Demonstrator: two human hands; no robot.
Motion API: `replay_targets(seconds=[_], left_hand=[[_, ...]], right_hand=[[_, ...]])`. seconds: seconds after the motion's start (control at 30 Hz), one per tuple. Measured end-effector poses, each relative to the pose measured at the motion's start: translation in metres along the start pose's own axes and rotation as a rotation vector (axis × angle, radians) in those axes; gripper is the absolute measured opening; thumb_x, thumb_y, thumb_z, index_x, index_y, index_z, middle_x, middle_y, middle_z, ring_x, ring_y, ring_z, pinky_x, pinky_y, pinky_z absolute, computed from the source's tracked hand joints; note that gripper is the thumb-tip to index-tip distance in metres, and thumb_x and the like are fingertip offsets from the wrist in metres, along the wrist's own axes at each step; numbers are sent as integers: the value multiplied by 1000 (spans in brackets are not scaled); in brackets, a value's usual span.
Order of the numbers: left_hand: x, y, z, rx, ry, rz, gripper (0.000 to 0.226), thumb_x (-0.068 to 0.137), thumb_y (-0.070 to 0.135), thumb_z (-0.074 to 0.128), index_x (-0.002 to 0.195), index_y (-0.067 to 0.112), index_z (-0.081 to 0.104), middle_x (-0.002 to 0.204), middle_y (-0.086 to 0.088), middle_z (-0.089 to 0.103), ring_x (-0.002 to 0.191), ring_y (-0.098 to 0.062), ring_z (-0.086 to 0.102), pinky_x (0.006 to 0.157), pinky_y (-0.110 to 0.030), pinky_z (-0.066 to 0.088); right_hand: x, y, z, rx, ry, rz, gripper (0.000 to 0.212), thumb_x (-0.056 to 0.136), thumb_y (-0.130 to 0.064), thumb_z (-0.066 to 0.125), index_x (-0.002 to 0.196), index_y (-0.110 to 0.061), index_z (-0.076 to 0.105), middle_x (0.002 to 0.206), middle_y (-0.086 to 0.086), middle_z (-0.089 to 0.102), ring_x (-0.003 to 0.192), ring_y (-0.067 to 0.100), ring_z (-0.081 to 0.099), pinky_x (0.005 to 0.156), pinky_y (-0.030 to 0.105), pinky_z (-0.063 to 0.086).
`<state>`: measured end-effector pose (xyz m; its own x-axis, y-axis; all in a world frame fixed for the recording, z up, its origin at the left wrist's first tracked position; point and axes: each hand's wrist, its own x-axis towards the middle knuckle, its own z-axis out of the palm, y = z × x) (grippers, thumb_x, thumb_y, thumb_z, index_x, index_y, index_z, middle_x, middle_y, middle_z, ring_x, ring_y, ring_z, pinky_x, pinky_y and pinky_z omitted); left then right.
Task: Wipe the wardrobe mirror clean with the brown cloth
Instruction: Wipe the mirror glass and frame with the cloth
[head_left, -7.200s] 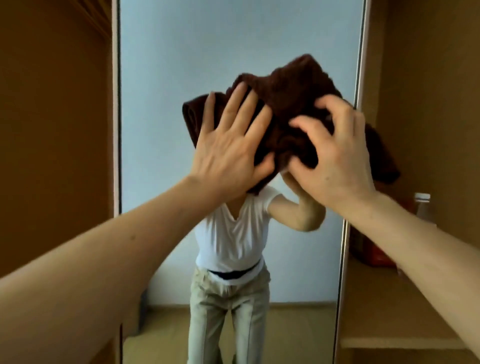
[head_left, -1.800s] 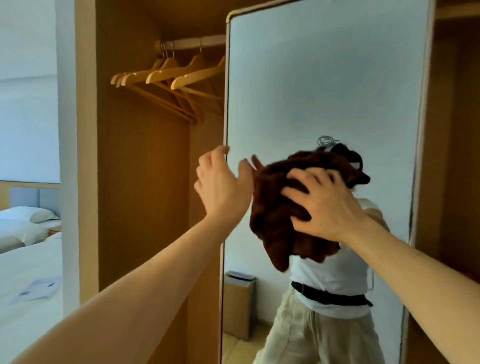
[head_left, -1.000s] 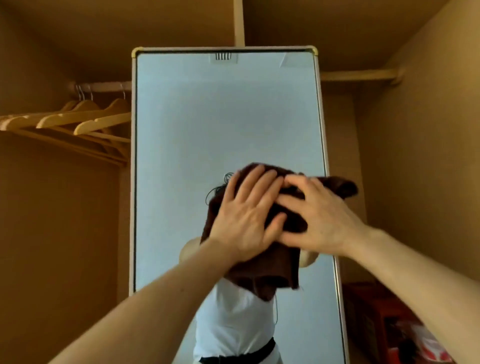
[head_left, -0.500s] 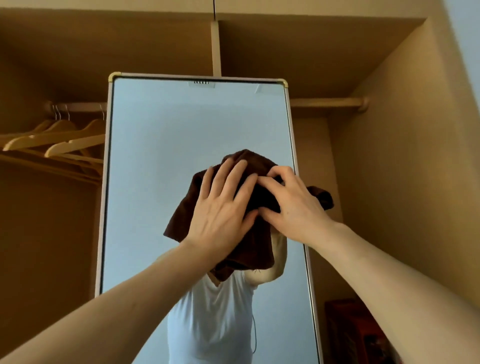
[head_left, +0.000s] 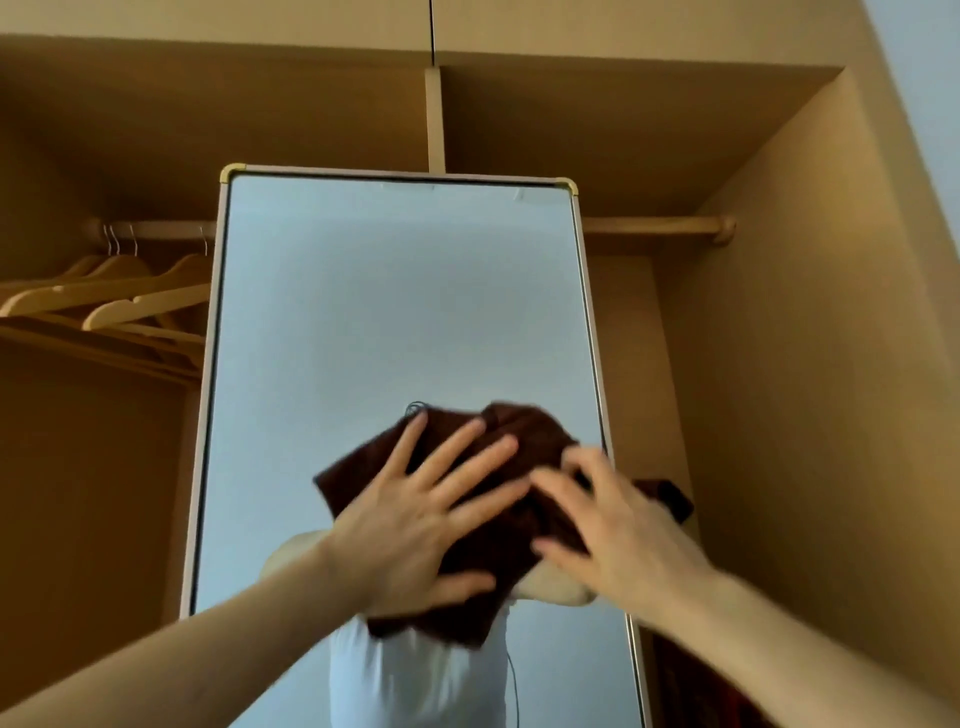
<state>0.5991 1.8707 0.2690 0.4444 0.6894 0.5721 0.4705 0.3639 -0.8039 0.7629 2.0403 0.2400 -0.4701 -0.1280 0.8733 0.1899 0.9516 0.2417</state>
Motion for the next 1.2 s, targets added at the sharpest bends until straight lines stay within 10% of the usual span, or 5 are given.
replay_targets(seconds=[0.33,0.57,0.7,0.83,1.2], left_hand=[[70,-31,-11,-22,8,-287,86,79,67,40,152,30,13,161,-4,5,148,-30,4,111,-65,12],[31,-16,6,-18,47,50,88,77,69,48,151,30,22,161,-3,11,147,-30,9,112,-63,12],[85,-60,-8,49,24,-164,85,79,68,39,152,32,16,161,-2,7,147,-27,8,113,-61,14],[113,-70,-11,52,-3,-351,82,81,71,22,152,35,3,161,2,-7,148,-23,-7,115,-59,2],[58,-31,6,1,93,-55,83,80,67,43,150,27,26,160,-4,14,147,-29,11,113,-62,13]], right_hand=[[72,13,-30,-12,160,149,55,88,-25,59,138,-18,39,134,9,31,117,33,43,87,44,49],[2,-4,-5,-156,67,92,60,77,-38,71,127,-16,46,119,11,49,90,27,63,51,31,56],[81,23,-31,-140,183,159,55,91,-34,51,141,-19,32,134,9,30,118,33,42,82,43,48],[122,31,-49,-124,192,184,51,96,-27,44,142,-20,25,138,7,23,117,32,36,79,36,41],[38,-2,-13,-247,90,161,56,93,-32,50,141,-14,27,137,13,29,107,30,50,71,33,52]])
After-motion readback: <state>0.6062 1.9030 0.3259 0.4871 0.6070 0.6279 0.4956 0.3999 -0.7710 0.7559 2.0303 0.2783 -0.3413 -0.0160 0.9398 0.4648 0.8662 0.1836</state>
